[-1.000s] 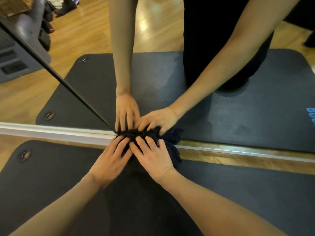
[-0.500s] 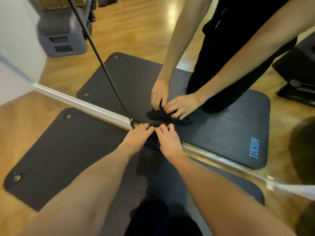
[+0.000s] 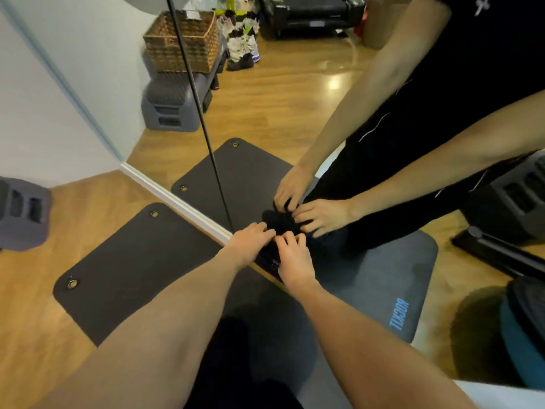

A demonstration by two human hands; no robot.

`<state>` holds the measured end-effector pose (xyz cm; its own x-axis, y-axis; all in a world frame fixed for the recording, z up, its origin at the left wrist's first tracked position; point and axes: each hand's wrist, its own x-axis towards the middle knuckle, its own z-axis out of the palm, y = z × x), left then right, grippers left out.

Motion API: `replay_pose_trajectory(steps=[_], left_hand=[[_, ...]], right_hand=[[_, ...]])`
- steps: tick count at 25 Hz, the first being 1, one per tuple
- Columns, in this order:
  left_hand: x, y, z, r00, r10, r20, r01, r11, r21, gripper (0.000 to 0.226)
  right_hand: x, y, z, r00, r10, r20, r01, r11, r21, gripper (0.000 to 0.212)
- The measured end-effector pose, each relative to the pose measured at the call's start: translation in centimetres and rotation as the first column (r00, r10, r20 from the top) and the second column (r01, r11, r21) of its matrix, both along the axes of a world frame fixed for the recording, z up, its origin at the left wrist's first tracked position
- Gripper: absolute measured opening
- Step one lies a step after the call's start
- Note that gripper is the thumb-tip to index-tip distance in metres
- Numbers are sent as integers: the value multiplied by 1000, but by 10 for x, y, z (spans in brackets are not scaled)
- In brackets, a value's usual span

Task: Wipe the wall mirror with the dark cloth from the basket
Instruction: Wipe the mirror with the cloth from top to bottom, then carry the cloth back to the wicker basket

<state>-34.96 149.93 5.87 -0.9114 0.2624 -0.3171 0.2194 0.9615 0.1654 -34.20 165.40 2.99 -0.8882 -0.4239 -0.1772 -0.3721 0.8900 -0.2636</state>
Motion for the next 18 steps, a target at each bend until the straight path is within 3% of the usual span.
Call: replay_pose_trajectory(steps=[7, 14, 18], left_hand=[[8, -29, -14, 995, 90, -40, -89, 996, 32, 46], [-25, -53, -38, 1000, -1, -3, 1, 994, 110, 60], [-41, -51, 6, 989, -132, -64, 139, 984, 115, 57]], right_hand=[[1, -27, 6, 998, 58, 22, -58, 998, 0, 56], [-19, -50, 6, 999, -23, 26, 19, 991, 131, 57], [-17, -52, 47, 994, -105, -23, 107, 977, 184, 62]])
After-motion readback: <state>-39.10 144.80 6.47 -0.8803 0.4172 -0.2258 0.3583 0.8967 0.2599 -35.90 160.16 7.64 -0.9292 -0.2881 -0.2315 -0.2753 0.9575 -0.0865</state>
